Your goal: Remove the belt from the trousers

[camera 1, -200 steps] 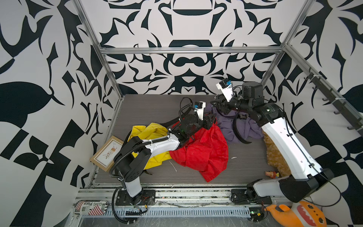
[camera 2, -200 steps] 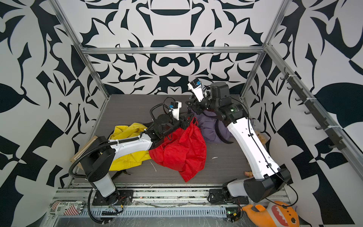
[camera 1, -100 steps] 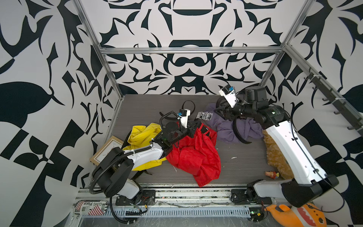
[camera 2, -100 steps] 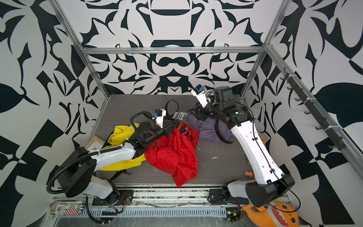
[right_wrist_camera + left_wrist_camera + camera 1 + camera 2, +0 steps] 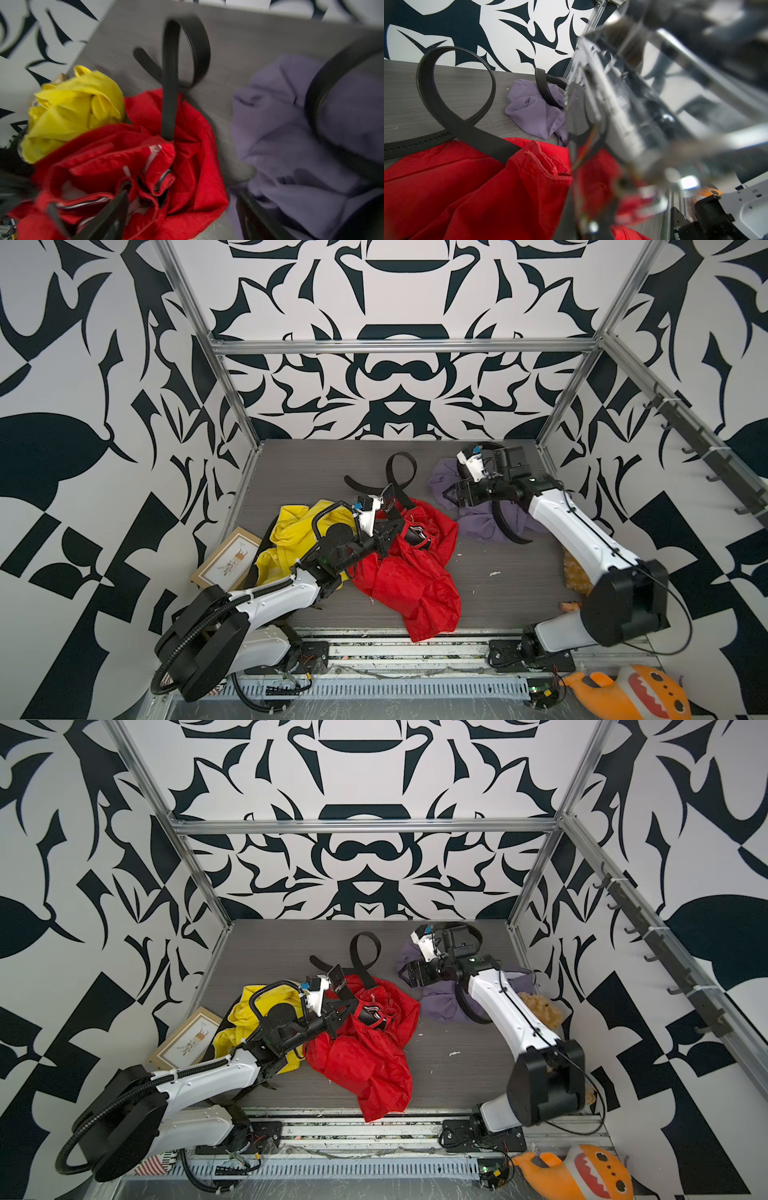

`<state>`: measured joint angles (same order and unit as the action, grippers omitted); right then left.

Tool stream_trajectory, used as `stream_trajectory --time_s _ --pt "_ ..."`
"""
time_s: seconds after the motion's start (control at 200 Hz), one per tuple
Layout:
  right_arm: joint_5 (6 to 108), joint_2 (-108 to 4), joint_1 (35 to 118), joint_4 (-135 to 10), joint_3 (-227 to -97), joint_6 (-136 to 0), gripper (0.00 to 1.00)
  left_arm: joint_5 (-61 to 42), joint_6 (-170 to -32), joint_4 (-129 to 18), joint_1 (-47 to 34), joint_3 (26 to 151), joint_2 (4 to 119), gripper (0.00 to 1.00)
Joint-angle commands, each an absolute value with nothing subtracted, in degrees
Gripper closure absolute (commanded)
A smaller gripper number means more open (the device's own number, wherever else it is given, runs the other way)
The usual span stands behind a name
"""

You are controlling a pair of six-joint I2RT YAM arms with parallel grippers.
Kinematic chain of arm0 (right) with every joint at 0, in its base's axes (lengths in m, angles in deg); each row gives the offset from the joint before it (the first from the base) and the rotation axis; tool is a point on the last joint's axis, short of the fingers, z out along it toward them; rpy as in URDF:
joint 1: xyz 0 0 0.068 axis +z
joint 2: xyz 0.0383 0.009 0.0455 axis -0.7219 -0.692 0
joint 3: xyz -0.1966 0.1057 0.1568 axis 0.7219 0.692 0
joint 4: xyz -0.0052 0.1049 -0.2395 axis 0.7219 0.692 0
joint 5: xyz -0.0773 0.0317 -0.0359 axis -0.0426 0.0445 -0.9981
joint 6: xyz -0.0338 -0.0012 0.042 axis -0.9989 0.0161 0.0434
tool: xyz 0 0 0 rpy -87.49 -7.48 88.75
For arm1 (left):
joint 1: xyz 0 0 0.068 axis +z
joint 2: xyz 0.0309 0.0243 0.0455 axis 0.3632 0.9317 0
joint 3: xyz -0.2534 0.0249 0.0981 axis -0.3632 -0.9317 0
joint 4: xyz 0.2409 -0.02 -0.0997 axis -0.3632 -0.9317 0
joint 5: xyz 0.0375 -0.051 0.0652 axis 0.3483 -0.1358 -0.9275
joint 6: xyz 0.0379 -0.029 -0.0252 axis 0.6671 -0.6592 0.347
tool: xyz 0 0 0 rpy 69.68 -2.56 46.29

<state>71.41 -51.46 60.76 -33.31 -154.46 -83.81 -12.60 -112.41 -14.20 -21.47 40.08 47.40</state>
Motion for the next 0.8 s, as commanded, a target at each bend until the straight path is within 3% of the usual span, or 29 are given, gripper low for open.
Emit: stream_trajectory --time_s 0.0,0.495,0.535,0.655,0.72,0.795 --pt "70.22 -52.70 63.45 -39.60 -152.24 -77.58 0.15 -9.90 -114.43 -20.27 -21.55 37.47 45.00 1.00" --pt "67.76 -69.30 78.20 -40.87 -154.55 -72.22 0.21 -13.31 -114.73 -34.34 -21.77 33.58 35.24 1.00" --pt "67.02 -71.43 79.23 -40.73 -156.31 -71.62 0.26 -13.27 -114.62 -34.13 -21.81 33.67 35.67 1.00" --pt "58.95 -78.57 81.73 -35.89 -163.51 -72.48 0.55 -12.90 -113.05 -34.23 -21.78 34.71 36.55 1.00" --pt "51.70 -81.04 81.77 -33.28 -166.61 -72.57 0.63 -13.12 -111.24 -35.80 -21.71 36.02 36.10 1.00" --pt "40.99 -81.60 80.48 -29.99 -169.09 -73.96 0.64 -13.33 -108.68 -39.02 -21.39 38.39 34.09 1.00"
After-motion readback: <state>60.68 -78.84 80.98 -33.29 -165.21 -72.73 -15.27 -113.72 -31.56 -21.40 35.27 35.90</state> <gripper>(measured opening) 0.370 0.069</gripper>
